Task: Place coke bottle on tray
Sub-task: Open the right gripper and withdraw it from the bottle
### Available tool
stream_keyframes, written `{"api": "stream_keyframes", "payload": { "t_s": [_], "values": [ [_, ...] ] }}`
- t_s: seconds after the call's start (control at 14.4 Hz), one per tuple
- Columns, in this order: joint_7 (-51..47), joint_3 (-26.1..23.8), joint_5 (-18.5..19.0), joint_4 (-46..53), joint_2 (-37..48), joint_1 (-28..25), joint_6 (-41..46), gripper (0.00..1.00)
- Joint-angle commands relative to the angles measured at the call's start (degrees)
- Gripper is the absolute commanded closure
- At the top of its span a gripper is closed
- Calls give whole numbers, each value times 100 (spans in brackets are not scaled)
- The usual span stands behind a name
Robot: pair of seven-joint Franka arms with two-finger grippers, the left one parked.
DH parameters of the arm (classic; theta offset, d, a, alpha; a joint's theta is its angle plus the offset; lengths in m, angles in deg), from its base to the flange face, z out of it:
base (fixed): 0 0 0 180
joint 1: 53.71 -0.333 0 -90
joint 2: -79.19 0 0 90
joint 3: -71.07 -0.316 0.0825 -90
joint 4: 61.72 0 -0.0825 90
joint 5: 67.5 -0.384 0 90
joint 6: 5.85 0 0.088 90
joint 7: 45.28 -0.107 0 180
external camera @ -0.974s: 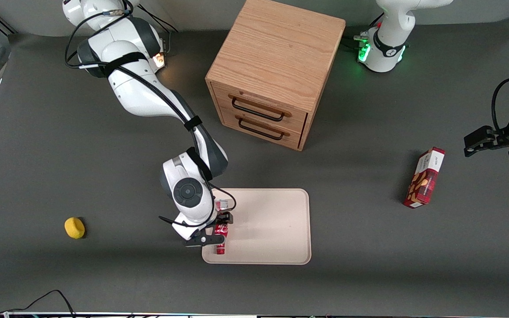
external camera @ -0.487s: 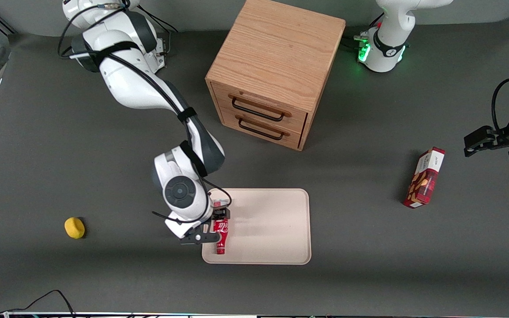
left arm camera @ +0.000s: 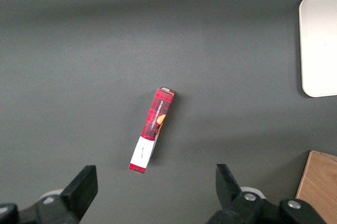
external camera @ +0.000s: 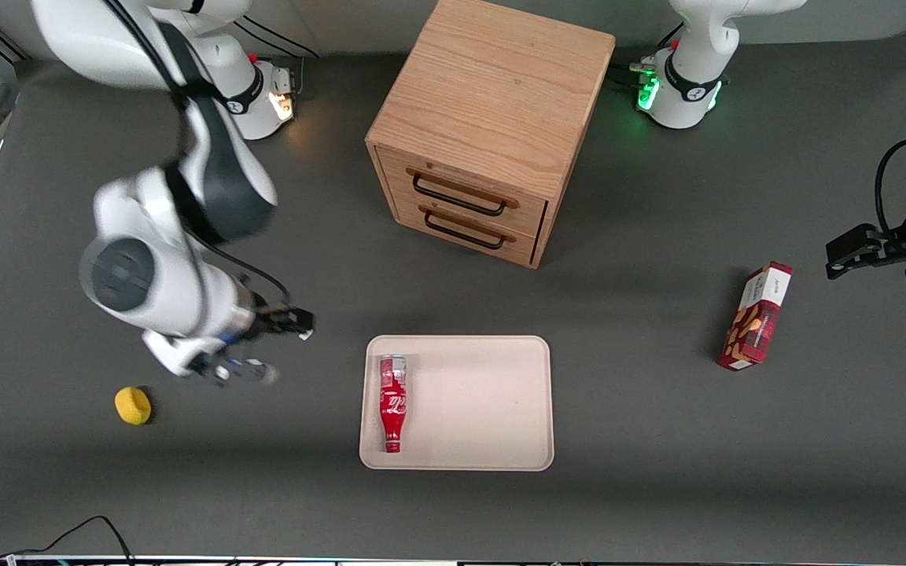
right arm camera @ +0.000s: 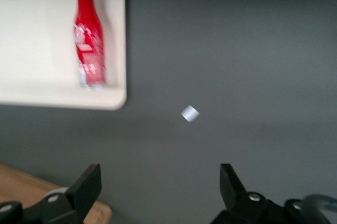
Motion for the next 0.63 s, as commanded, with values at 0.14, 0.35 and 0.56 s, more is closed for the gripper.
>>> {"api": "stream_keyframes", "payload": {
  "t_s": [0.14,0.35,0.56],
  "values": [
    [336,-26,-76,-1925,2076,535,-216,0],
    [309,-96,3,-1794,2271,878,65,0],
    [266,-149,311,-1548,2219,897,372,0]
  ]
}}
